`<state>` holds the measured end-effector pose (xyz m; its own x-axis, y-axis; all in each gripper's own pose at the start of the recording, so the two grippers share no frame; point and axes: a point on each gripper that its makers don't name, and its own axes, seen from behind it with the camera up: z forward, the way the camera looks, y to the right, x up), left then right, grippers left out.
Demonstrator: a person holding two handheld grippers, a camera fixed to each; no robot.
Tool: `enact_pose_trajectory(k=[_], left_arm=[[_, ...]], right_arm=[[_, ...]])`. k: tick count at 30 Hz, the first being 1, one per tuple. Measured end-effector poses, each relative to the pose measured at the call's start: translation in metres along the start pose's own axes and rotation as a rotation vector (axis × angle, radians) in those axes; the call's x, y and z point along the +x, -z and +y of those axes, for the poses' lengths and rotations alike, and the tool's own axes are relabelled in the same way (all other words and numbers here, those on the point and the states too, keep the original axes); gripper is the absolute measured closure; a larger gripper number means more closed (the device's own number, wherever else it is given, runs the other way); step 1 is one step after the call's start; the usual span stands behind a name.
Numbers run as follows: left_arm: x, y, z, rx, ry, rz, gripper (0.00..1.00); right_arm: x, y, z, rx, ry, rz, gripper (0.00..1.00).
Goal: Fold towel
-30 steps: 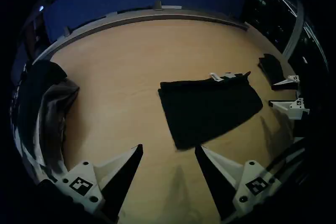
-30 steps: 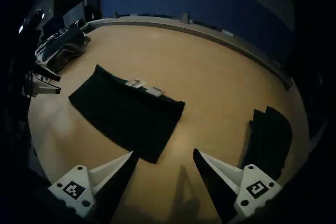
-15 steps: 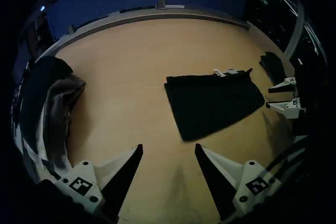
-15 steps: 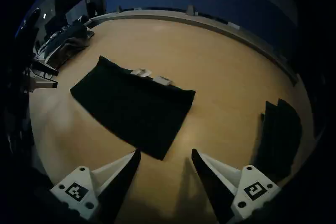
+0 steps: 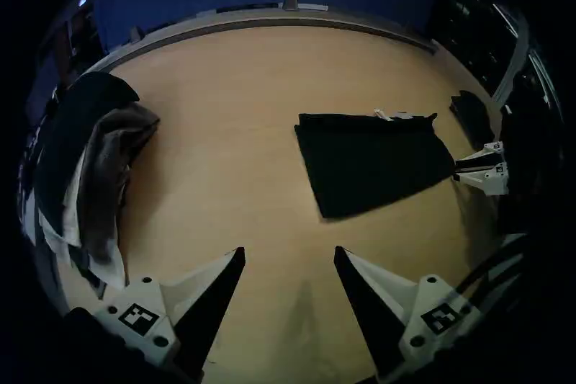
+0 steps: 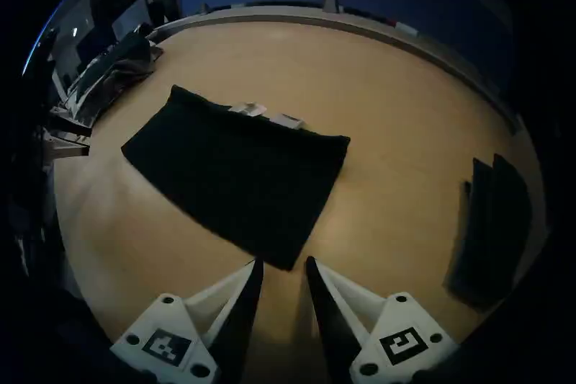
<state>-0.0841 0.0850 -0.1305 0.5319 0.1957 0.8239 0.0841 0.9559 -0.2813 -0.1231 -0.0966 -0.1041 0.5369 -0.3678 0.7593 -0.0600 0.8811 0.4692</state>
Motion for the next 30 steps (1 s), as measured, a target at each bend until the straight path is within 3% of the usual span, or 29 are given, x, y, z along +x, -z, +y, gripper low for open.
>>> enact_pose_trajectory(k=[5, 11, 14, 20, 30], left_arm=[[-0.0008, 0.0009, -0.0025, 0.000, 0.006, 0.000, 0.08], [-0.0001, 0.0012, -0.0039, 0.001, 0.000, 0.001, 0.08], [0.0002, 0.0013, -0.0043, 0.002, -0.003, 0.000, 0.08], [0.0000, 0.0009, -0.0044, 0.002, -0.004, -0.001, 0.08], [-0.0009, 0.0017, -0.0042, 0.002, -0.008, -0.002, 0.08]], right_arm=[[0.0013, -0.0016, 0.0010, -0.003, -0.013, 0.003, 0.72], [0.0014, -0.0015, 0.0007, 0.001, -0.018, -0.001, 0.77], [0.0010, -0.0015, 0.0024, -0.005, -0.018, -0.002, 0.89], [0.0005, -0.0030, 0.0018, -0.007, -0.010, -0.001, 0.95], [0.0003, -0.0017, -0.0012, -0.001, -0.006, -0.001, 0.97]])
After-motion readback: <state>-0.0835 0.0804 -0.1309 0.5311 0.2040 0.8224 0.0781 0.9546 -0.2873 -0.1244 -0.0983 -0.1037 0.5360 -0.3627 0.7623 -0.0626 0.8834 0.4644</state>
